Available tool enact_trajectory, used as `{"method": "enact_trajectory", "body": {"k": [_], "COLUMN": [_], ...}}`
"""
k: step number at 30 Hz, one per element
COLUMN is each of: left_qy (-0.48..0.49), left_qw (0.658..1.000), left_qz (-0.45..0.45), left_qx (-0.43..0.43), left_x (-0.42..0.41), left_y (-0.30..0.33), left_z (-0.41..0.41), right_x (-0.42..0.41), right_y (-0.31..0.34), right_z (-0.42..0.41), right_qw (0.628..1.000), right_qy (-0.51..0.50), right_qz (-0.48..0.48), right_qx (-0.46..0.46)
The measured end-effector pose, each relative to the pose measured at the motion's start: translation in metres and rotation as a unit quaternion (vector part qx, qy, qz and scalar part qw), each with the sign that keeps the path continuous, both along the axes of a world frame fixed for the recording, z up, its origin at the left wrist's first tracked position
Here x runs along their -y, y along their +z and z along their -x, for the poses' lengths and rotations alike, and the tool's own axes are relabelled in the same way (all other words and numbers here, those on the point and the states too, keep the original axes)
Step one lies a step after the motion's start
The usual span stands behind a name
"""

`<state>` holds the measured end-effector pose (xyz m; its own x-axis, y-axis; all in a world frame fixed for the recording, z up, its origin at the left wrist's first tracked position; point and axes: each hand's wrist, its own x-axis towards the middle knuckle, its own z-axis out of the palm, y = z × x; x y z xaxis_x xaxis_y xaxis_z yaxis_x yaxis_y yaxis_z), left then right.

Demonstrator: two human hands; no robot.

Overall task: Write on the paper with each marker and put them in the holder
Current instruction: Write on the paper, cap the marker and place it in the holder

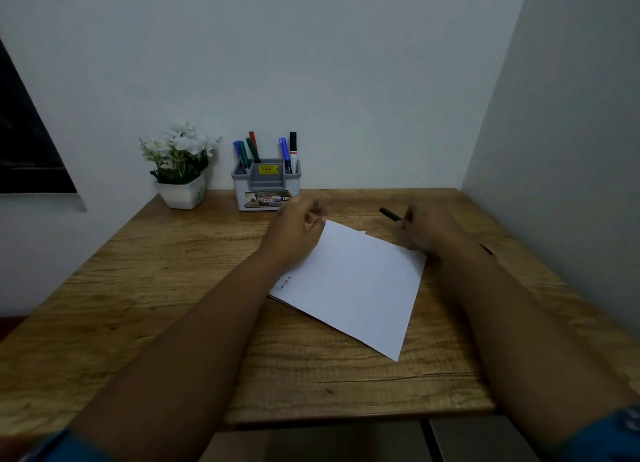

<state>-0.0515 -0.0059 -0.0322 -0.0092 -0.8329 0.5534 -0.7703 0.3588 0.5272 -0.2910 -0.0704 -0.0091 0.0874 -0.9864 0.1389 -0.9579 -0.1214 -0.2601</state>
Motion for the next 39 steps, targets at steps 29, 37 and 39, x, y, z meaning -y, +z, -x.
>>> {"method": "enact_trajectory", "body": {"k": [29, 37, 39], "left_qy": [0.007, -0.086, -0.088], "left_qw": [0.917, 0.896, 0.9], "left_qz": [-0.388, -0.428, -0.422], "left_qx": [-0.095, -0.077, -0.07], "left_x": [-0.018, -0.014, -0.015], "left_y": [0.024, 0.02, 0.022], "left_z": [-0.066, -0.065, -0.063], "right_x": [-0.034, -0.05, -0.054], "right_y": [-0.015, -0.027, -0.028], "right_z": [-0.084, -0.102, -0.104], "right_qw": [0.78, 0.793, 0.797], "right_qy": [0.263, 0.291, 0.312], "right_qz": [-0.168, -0.163, -0.175], "right_qx": [0.543, 0.51, 0.486]}}
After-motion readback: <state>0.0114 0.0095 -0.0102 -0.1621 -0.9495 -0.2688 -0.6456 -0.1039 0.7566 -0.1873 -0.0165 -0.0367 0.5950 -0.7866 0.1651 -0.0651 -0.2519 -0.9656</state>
